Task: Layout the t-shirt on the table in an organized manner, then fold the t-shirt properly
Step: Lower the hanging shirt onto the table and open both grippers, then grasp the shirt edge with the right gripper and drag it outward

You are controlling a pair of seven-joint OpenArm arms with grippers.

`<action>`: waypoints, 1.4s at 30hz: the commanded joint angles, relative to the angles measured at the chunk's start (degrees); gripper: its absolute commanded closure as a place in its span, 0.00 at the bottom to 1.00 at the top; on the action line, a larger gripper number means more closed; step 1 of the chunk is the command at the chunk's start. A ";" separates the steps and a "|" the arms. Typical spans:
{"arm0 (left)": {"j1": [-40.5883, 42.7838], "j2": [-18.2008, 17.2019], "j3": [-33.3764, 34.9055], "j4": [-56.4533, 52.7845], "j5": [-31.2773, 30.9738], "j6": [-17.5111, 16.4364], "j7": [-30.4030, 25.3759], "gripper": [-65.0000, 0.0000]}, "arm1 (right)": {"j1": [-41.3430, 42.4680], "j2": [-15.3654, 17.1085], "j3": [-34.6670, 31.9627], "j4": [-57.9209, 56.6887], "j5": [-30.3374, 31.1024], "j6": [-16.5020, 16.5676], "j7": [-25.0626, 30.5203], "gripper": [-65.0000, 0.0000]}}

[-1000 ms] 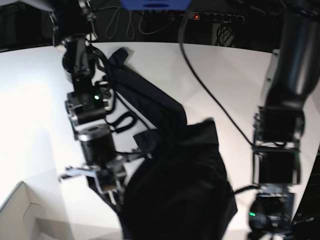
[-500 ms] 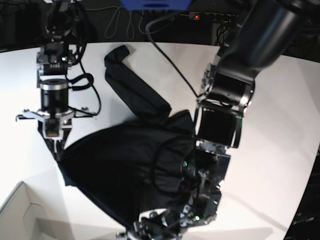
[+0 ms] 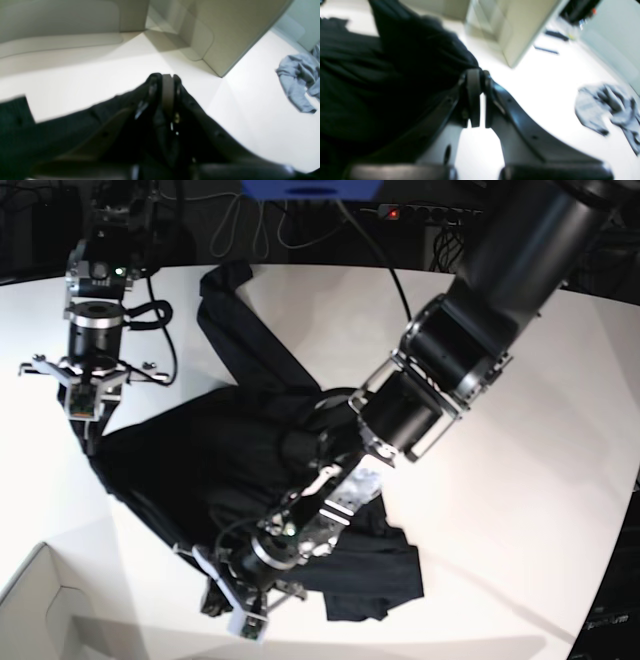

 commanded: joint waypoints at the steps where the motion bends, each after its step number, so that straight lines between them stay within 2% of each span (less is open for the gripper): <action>1: -2.66 0.64 0.64 0.06 -0.05 0.17 -4.09 0.99 | 0.81 0.49 0.63 0.97 -0.25 -0.91 1.15 1.00; 5: -2.92 0.64 2.66 -1.53 -0.05 0.17 -8.13 0.95 | 1.78 0.67 0.81 0.89 -0.25 -0.91 -2.54 1.00; 10: -2.66 0.64 2.66 -1.35 -0.13 0.17 -8.31 0.67 | 3.36 0.49 0.63 0.89 -0.34 -0.91 -8.43 1.00; 12: -2.66 0.64 2.66 -1.26 -0.13 0.17 -8.31 0.60 | 3.97 0.49 0.63 0.80 -0.34 -0.91 -9.66 1.00; 18: -2.66 0.64 2.05 -0.21 -0.13 0.17 -8.57 0.49 | 4.50 0.58 0.72 0.62 -0.34 -0.91 -12.30 1.00; 22: 1.38 0.64 -4.63 3.66 -0.13 0.17 -8.22 0.48 | 6.08 0.58 1.16 0.01 -0.34 -0.91 -15.64 1.00; 24: 4.02 -2.34 -7.80 6.65 -0.05 0.17 -7.52 0.48 | 7.93 0.41 2.04 -0.08 -0.25 -0.91 -17.92 1.00; 29: 11.05 -9.64 -14.04 13.77 -0.05 0.08 -0.92 0.48 | 12.06 -0.74 4.24 -0.52 -0.25 -0.91 -24.16 0.99; 37: 25.21 -19.74 -27.67 28.01 -0.05 -0.10 5.67 0.48 | 17.16 -0.56 8.19 -0.08 -0.34 -0.91 -30.76 0.60; 40: 30.31 -22.21 -32.59 32.06 -0.05 -0.19 7.87 0.48 | 17.25 -0.65 9.78 0.09 -0.34 -0.91 -30.58 0.48; 42: 34.44 -23.70 -36.11 35.31 -0.05 -0.19 9.19 0.48 | 16.28 -0.74 9.69 0.09 -0.25 -0.91 -30.32 0.45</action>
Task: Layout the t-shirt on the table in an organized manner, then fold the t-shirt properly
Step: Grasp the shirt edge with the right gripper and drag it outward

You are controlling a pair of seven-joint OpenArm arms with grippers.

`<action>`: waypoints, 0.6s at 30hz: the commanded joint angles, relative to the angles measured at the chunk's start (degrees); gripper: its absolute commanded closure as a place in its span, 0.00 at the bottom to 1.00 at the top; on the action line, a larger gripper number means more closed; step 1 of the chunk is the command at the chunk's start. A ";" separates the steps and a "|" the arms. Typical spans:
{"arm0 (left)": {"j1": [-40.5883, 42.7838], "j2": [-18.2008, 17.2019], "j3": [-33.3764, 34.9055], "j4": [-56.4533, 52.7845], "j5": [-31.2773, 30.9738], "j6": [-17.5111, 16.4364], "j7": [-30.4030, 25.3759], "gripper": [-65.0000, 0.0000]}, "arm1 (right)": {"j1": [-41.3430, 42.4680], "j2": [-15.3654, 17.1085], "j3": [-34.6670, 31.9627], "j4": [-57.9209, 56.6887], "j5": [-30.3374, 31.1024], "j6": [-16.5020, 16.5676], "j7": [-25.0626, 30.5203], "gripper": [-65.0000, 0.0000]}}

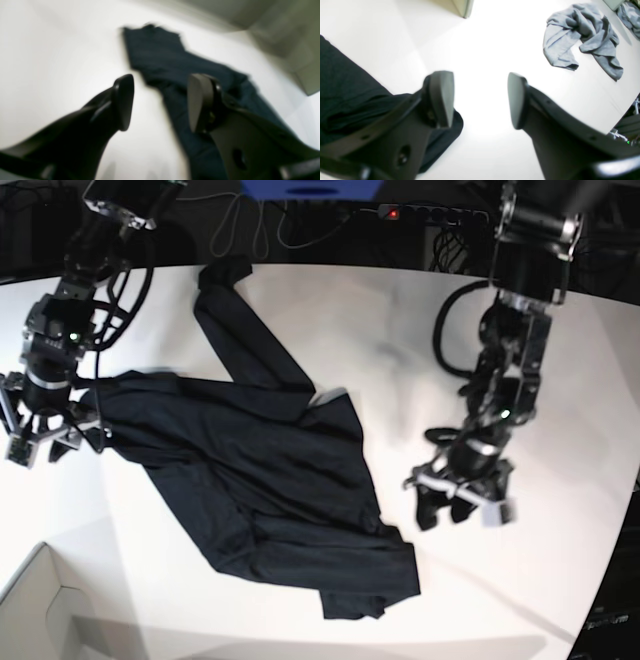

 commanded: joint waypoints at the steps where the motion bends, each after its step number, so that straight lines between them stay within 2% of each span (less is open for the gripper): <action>1: 0.31 -0.67 -1.84 2.57 -0.35 -0.38 -1.06 0.48 | 0.13 0.29 -0.81 1.06 0.21 0.32 1.53 0.45; 6: 8.22 -1.37 -9.32 8.46 -0.35 -0.47 1.84 0.48 | 1.27 0.64 -13.29 0.44 0.03 4.98 2.41 0.45; 10: 13.76 -1.37 -14.15 11.45 -0.35 -0.47 4.22 0.48 | 6.90 0.64 -21.99 -7.21 -0.14 5.15 2.41 0.45; 18: 20.97 -1.28 -20.92 14.44 -0.35 -0.47 4.83 0.48 | 17.18 0.64 -25.60 -28.57 -0.14 5.24 2.58 0.45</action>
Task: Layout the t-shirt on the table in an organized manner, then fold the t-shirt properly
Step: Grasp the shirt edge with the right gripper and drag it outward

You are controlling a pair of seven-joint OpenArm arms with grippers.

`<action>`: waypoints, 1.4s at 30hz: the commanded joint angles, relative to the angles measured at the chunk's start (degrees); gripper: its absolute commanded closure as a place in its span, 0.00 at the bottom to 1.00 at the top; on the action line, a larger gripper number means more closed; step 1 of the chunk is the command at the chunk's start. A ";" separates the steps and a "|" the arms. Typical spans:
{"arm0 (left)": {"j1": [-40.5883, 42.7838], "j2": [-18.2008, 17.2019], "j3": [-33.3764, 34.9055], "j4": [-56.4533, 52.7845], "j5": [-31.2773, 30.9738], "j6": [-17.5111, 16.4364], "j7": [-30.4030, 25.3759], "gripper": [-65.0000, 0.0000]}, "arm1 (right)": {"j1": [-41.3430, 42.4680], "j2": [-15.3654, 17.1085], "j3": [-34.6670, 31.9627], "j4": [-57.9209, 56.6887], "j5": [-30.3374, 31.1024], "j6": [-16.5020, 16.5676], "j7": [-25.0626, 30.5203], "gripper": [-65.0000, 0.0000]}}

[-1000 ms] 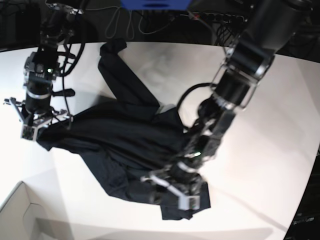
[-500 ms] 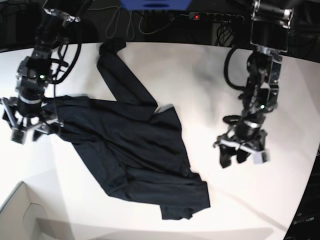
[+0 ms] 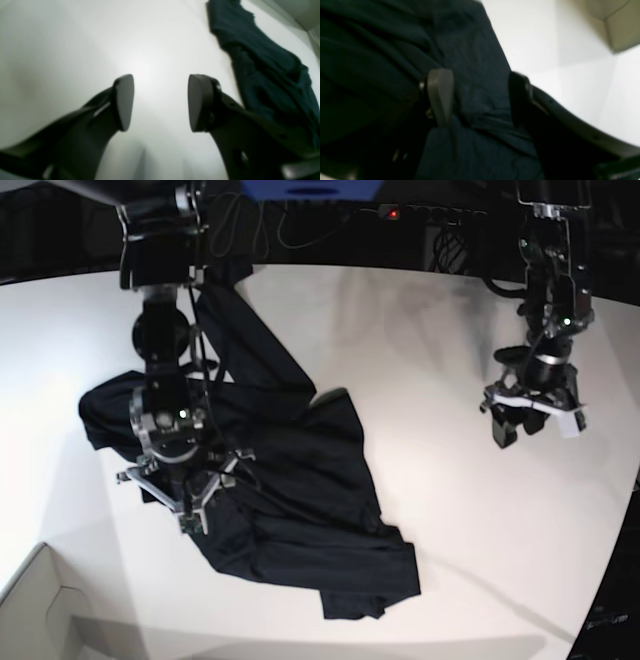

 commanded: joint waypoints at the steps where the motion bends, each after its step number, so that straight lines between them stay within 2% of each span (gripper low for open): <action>1: 0.03 -0.78 -0.95 1.09 -0.31 -0.34 -1.40 0.48 | 1.78 -0.12 -0.42 -0.38 0.03 -0.35 1.36 0.45; 4: 1.26 -0.52 -2.53 1.09 -0.31 -0.43 -1.49 0.48 | 2.57 1.02 -0.42 -4.95 0.03 -0.35 1.54 0.45; 8: 1.53 -0.34 -3.23 1.09 -0.31 -0.43 -1.49 0.48 | 3.18 1.64 -0.42 -9.97 0.03 -0.35 6.81 0.46; 11: 1.79 -0.34 -3.23 1.09 -0.31 -0.43 -1.49 0.48 | 3.09 2.87 -0.33 -11.99 0.03 -0.35 8.04 0.49; 16: 1.79 -0.25 -3.23 1.09 -0.31 -0.43 -1.49 0.48 | 3.18 3.22 -0.33 -13.22 0.03 -0.35 8.22 0.68; 18: 1.79 -0.25 -3.23 1.09 -0.31 -0.43 -1.49 0.48 | 3.27 3.31 -0.33 -13.22 0.03 -0.09 8.30 0.82; 21: 1.79 -0.25 -3.23 1.09 -0.31 -0.43 -1.49 0.48 | 3.62 4.10 -0.33 -12.69 0.03 3.08 8.30 1.00; 23: 1.79 -0.25 -3.23 1.09 -0.31 -0.43 -1.49 0.48 | 3.80 4.27 -0.33 -12.34 0.03 3.69 8.30 1.00; 28: 1.79 -0.25 -3.23 1.09 -0.31 -0.43 -1.49 0.48 | 7.23 7.09 0.02 -11.37 0.21 3.87 8.66 1.00; 32: 1.97 -0.25 -3.23 1.70 -0.31 -0.43 -1.49 0.48 | 12.41 10.07 3.98 -12.52 0.21 3.87 11.03 1.00; 37: 3.20 -0.25 -3.23 3.55 -0.31 -0.34 -1.57 0.48 | 23.14 14.82 9.78 -21.83 0.21 3.87 13.40 1.00; 42: 3.90 -0.34 -3.23 4.52 -0.31 -0.34 -1.49 0.48 | 31.05 18.95 12.24 -34.32 0.03 3.78 20.00 1.00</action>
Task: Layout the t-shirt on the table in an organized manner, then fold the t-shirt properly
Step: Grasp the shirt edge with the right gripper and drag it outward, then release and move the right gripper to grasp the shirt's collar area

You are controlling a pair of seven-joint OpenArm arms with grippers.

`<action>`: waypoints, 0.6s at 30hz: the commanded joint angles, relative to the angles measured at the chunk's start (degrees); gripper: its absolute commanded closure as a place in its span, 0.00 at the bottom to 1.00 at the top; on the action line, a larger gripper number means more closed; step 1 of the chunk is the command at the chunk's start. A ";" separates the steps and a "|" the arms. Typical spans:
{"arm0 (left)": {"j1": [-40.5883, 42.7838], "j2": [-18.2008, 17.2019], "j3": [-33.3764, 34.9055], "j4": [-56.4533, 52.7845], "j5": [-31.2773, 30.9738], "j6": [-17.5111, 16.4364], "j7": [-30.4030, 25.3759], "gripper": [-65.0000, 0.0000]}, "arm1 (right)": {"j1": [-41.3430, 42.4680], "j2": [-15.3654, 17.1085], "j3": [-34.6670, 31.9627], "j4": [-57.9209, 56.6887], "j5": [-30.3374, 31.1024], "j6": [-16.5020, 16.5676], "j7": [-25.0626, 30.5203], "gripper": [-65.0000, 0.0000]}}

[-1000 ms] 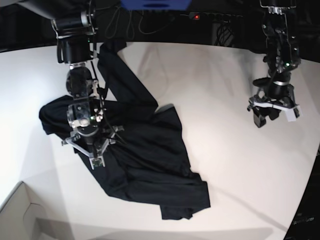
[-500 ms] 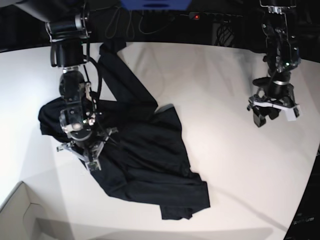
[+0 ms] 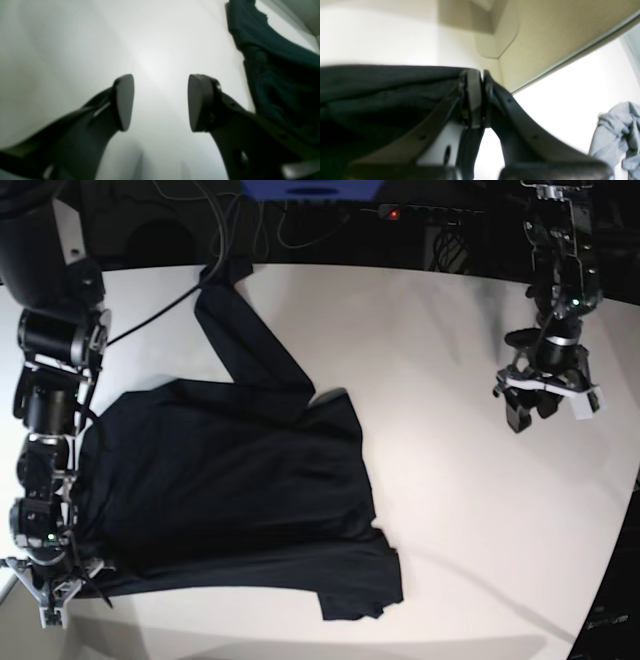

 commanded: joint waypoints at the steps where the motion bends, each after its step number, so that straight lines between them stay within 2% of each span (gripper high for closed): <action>1: -0.06 -0.71 -0.30 1.50 -0.29 -0.34 -1.46 0.48 | 2.77 1.38 -0.09 -0.67 0.10 -0.61 2.30 1.00; 2: 0.38 -0.71 -0.30 1.50 -0.29 -0.34 -1.46 0.48 | 3.30 1.91 -0.18 -2.07 0.10 -0.61 2.91 1.00; 4: 0.65 -0.80 -0.30 1.50 -0.29 -0.34 -1.46 0.48 | 3.56 2.35 -0.26 -3.66 0.10 -0.61 4.06 0.90; 10: 0.65 -0.71 -0.30 1.50 -0.29 -0.34 -1.46 0.48 | 2.60 2.70 0.17 -3.48 0.10 -0.61 5.29 0.50; 12: 0.65 -0.71 -0.30 1.50 -0.29 -0.34 -1.46 0.48 | 0.66 2.35 0.26 -0.58 0.10 -0.61 5.11 0.40; 15: 0.65 -0.71 -0.30 1.41 -0.29 -0.34 -1.46 0.48 | -6.46 1.47 0.17 9.62 0.27 -0.61 3.09 0.36; 18: 0.21 -0.62 -0.30 1.41 -0.29 -0.34 -1.46 0.48 | -15.51 -2.13 -0.09 23.68 0.27 -0.61 0.89 0.36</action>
